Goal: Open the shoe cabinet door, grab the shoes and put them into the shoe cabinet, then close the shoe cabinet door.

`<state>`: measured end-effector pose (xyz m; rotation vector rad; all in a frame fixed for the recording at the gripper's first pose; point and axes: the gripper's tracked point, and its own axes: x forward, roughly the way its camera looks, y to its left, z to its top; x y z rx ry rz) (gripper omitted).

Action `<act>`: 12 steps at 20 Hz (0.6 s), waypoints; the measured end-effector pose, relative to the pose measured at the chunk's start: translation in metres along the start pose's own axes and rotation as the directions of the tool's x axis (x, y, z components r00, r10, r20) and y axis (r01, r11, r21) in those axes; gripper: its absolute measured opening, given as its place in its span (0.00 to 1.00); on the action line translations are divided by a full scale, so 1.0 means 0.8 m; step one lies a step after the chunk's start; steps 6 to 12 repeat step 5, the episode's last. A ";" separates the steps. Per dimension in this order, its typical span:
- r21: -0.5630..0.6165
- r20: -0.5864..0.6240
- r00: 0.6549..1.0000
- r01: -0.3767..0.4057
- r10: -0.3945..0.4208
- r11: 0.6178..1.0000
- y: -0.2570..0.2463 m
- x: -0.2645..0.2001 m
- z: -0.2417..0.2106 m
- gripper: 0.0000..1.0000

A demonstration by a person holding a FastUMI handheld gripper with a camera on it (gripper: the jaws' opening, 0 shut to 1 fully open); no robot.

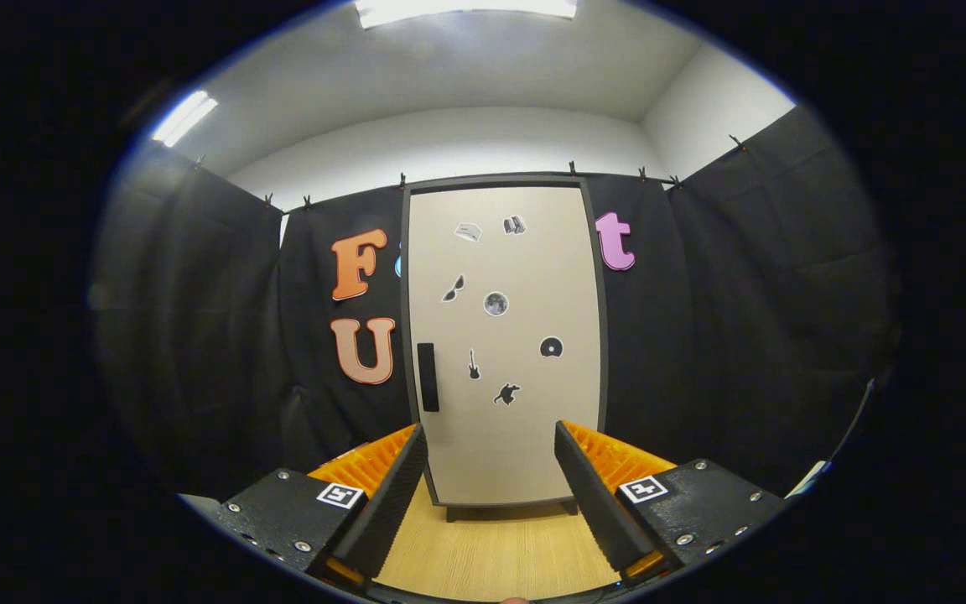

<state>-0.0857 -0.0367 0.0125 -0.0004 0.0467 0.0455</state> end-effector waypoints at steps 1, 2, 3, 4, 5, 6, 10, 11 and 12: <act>0.006 0.001 1.000 -0.001 0.001 1.000 0.000 0.001 0.000 0.95; 0.011 0.003 1.000 0.000 0.000 1.000 0.000 0.003 0.000 0.95; 0.012 0.003 1.000 0.002 -0.002 1.000 0.000 0.004 0.000 0.95; 0.010 0.002 1.000 0.002 -0.002 1.000 -0.001 0.009 -0.001 0.95; 0.005 0.000 1.000 0.001 -0.001 1.000 0.000 0.015 -0.003 0.95; 0.005 0.000 1.000 0.001 -0.001 1.000 0.000 0.015 -0.003 0.95; 0.005 0.000 1.000 0.001 -0.001 1.000 0.000 0.015 -0.003 0.95; 0.005 0.000 1.000 0.001 -0.001 1.000 0.000 0.015 -0.003 0.95; 0.005 0.000 1.000 0.001 -0.001 1.000 0.000 0.015 -0.003 0.95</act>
